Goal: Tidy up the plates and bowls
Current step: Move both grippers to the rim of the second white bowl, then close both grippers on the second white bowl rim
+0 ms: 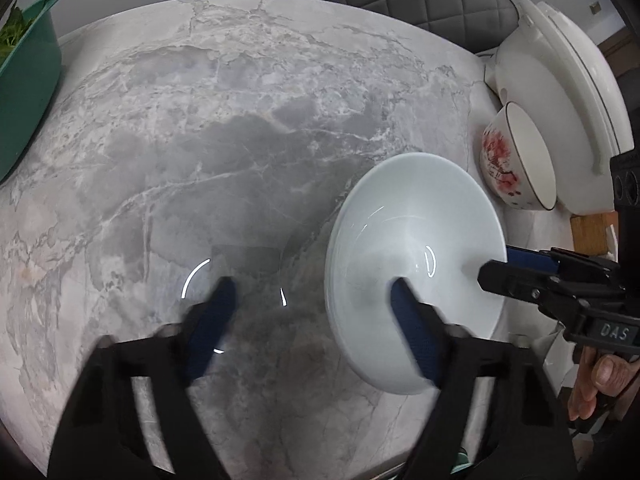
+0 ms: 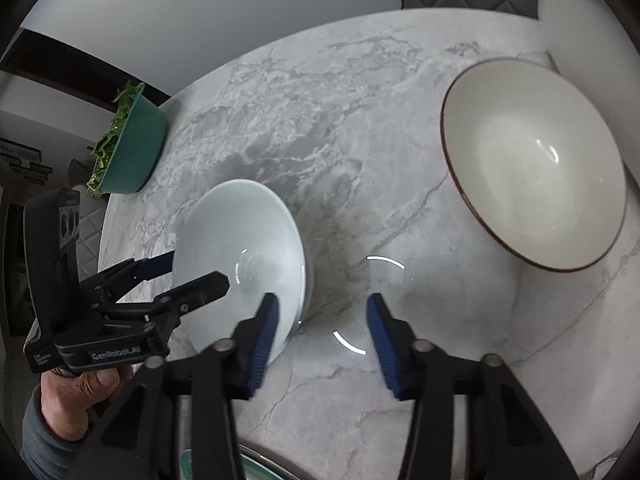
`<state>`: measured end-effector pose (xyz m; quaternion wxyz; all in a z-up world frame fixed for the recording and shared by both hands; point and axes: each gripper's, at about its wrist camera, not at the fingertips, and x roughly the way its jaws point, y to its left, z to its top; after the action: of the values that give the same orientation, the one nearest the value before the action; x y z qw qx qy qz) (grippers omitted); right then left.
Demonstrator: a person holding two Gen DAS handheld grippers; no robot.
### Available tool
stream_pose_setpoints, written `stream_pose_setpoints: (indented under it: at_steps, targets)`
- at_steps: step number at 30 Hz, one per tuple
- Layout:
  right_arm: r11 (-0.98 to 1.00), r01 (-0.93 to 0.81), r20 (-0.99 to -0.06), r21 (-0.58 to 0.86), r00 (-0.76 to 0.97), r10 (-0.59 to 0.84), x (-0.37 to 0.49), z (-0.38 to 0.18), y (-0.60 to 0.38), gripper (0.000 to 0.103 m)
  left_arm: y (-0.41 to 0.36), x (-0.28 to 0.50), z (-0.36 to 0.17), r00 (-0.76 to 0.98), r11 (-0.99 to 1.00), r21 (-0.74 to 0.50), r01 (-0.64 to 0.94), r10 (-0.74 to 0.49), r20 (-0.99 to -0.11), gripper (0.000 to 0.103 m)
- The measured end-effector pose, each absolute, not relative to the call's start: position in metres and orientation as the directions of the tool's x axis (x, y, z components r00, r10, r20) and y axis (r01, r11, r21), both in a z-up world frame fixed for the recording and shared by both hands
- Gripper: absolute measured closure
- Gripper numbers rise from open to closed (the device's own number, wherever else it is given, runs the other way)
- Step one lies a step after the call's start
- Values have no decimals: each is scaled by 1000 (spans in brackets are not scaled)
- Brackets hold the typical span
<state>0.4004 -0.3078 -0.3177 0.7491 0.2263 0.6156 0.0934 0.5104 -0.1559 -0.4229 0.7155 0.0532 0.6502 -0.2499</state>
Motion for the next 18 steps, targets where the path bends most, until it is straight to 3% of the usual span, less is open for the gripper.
stream_pose_setpoints:
  at_steps: [1,3,6,8,9,18]
  targets:
    - [874,145,-877,464,217,430,403,-323,-308,64,-157,511,-426,28,870,-240,430,-278,-960,55]
    - [862,153,-868,483,217,447,406,-327,-309,64,-159,513,-432,16,871,-242,427,-275,-961,61]
    - [845,135,-847,517,222,483,407,-328,-307,77,-158,512,-434,1,859,-285,427,-315,-949,71]
    - [841,113,-838,529,224,497,408,-327,-303,88,-161,512,-433,-8,849,-307,430,-336,-942,88]
    - [847,102,-842,522,222,492,409,-326,-301,89,-163,511,-432,-12,844,-313,436,-342,-940,92]
    - [863,95,-852,497,239,465,406,-320,-301,91,-172,502,-421,-10,845,-318,430,-348,-938,95]
